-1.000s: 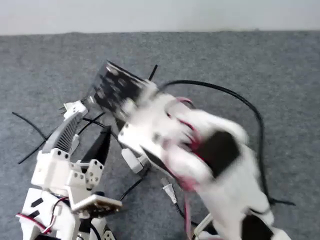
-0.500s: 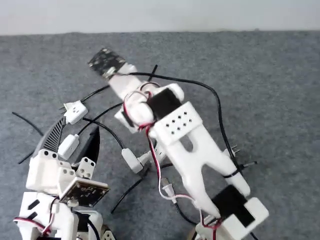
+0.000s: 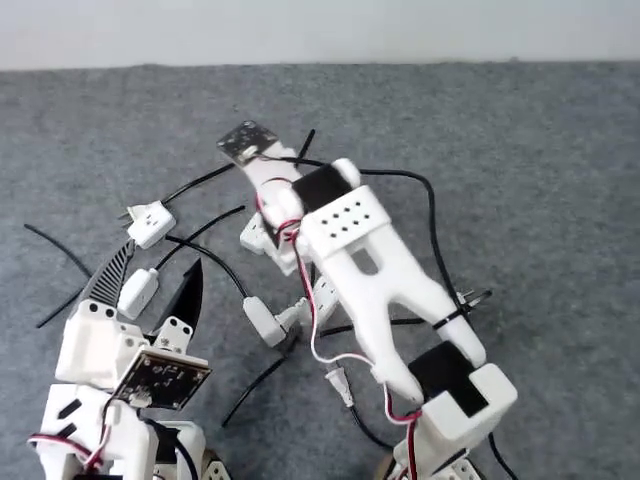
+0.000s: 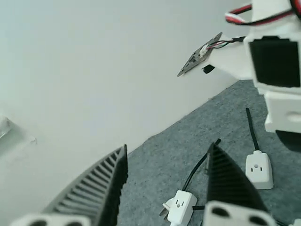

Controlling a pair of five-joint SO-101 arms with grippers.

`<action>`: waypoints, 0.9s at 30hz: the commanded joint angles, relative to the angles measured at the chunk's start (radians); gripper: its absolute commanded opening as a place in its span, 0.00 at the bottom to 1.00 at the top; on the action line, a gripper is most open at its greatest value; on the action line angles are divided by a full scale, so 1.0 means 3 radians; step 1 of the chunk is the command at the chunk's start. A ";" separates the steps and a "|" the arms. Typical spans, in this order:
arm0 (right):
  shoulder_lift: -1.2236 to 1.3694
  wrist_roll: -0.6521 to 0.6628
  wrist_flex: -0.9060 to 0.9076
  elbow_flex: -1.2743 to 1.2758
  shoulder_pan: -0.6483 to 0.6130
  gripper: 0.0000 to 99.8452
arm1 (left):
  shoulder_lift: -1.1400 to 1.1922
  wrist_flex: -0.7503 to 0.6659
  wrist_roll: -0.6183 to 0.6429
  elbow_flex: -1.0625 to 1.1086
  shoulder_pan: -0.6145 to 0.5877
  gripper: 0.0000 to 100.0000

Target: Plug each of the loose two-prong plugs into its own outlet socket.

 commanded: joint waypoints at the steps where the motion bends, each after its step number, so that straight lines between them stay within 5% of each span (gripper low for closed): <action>1: -0.0018 -0.0041 0.0130 -0.0026 0.0228 0.33 | -0.0036 0.0128 0.0046 -0.0049 -0.0015 0.26; 27: -0.0023 0.0297 0.0248 0.1013 0.1455 0.29 | -0.0036 0.0205 0.0026 -0.0049 -0.0159 0.26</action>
